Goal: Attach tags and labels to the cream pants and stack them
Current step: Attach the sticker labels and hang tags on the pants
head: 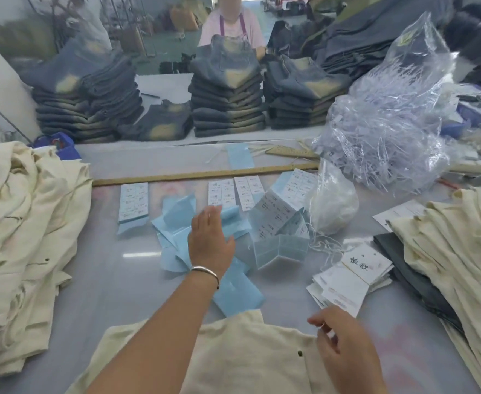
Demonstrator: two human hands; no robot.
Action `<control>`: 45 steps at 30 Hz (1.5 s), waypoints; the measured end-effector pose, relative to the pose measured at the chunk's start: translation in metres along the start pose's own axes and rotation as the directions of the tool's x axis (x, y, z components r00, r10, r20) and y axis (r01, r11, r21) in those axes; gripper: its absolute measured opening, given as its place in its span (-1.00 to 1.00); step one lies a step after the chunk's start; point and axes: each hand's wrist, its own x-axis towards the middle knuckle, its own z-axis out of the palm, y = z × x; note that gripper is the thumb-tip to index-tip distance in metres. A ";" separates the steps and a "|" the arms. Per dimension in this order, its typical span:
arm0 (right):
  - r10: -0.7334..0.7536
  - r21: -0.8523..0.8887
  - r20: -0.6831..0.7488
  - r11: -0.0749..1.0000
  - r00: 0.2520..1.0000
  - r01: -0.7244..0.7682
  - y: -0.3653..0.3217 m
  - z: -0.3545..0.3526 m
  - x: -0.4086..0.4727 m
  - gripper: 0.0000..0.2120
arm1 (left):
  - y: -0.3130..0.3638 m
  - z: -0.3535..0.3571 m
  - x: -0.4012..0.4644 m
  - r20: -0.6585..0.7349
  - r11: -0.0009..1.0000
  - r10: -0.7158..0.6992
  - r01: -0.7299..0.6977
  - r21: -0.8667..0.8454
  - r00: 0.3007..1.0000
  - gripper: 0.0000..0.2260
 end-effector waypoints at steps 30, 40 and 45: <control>0.389 0.556 0.449 0.583 0.805 -0.592 -0.056 0.107 0.104 -0.94 | -0.044 -0.026 -0.066 0.005 0.891 0.322 -0.302 -0.338 0.947 -0.80; 0.133 0.644 0.477 0.620 0.869 -0.449 -0.061 0.089 0.106 -0.79 | -0.033 -0.020 -0.014 -0.001 0.792 0.591 -0.581 -0.190 0.807 -0.82; 0.026 0.537 0.455 0.789 0.890 -0.298 -0.059 0.088 0.109 -0.79 | -0.027 -0.022 -0.010 0.002 0.740 0.658 -0.646 -0.188 0.753 -0.81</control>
